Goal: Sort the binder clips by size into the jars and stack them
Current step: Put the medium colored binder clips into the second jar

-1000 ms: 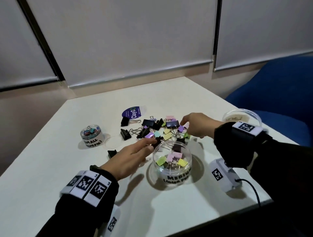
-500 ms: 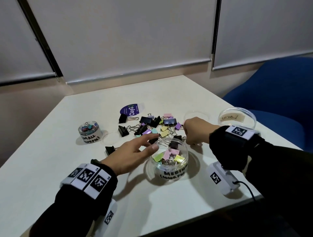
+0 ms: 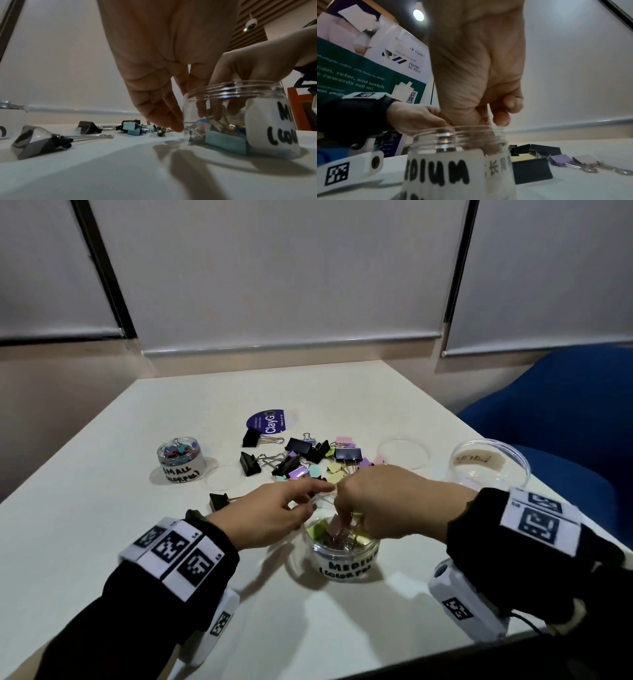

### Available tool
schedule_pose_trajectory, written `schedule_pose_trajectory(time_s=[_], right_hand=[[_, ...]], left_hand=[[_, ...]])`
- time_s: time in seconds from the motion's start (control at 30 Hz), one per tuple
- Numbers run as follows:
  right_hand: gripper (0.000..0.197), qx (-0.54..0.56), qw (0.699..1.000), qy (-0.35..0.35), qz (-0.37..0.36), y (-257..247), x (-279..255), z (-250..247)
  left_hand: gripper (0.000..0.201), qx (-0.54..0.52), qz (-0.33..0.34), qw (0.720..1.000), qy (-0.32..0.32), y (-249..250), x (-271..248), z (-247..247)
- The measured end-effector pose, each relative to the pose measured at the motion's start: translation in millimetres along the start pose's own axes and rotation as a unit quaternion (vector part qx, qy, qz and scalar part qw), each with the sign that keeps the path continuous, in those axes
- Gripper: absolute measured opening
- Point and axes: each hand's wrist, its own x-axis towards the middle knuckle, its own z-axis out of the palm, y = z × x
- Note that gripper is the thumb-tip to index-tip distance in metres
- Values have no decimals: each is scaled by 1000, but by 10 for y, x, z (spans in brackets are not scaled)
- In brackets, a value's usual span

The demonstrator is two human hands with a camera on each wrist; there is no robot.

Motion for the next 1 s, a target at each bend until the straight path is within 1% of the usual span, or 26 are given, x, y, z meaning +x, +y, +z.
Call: schedule_pose_trajectory(time_s=[0.07, 0.17, 0.27, 0.33, 0.4, 0.43, 0.47, 0.53, 0.57, 0.63, 0.7, 0.73, 0.77, 0.8, 0.83, 0.87, 0.93, 1.0], right_hand=[[26, -4, 1000, 15, -2, 48, 19, 55], [33, 87, 995, 51, 16, 197, 26, 53], [33, 161, 982, 87, 54, 313, 3, -9], [32, 192, 969, 134, 83, 355, -11, -68], [32, 214, 951, 184, 126, 471, 39, -105], [33, 211, 946, 190, 154, 561, 88, -100], [34, 201, 946, 179, 183, 655, 138, -85], [39, 177, 948, 121, 237, 792, 206, -21], [42, 166, 949, 93, 251, 821, 238, 24], [46, 159, 951, 61, 259, 821, 288, 104], [52, 163, 956, 37, 242, 768, 330, 167], [57, 161, 960, 24, 227, 739, 347, 194], [63, 154, 965, 9, 211, 714, 368, 227], [68, 144, 969, -4, 201, 702, 386, 265], [69, 135, 971, -12, 199, 700, 396, 298], [67, 132, 970, -11, 203, 704, 403, 318], [59, 146, 965, 13, 217, 725, 408, 334], [57, 164, 959, 23, 230, 735, 392, 327]], left_hand=[[42, -5, -3, 1000, -1, -8, 2, 14], [41, -3, -5, 1000, -4, -19, -2, 12], [40, -5, -6, 1000, -9, -2, -30, -1], [40, -8, -3, 1000, -14, 7, -41, -12], [39, -6, -4, 1000, -19, 6, -40, -14], [39, -7, -4, 1000, -21, 5, -37, -12], [39, -9, -4, 1000, -23, 5, -36, -6], [39, -16, -5, 999, -27, 7, -26, 7], [38, -21, -8, 999, -29, 2, -27, 9], [36, -22, -15, 999, -29, 15, -43, 4], [35, -13, -13, 999, -26, 67, -78, -11], [39, -9, -10, 1000, -27, 105, -97, -21], [48, -7, -9, 999, -32, 140, -118, -28], [60, -5, -11, 999, -39, 170, -138, -28], [72, -3, -13, 999, -47, 190, -150, -23], [85, -3, -13, 999, -52, 191, -150, -14], [107, -4, -13, 998, -64, 152, -138, 5], [115, 6, -16, 997, -77, 128, -123, 12]])
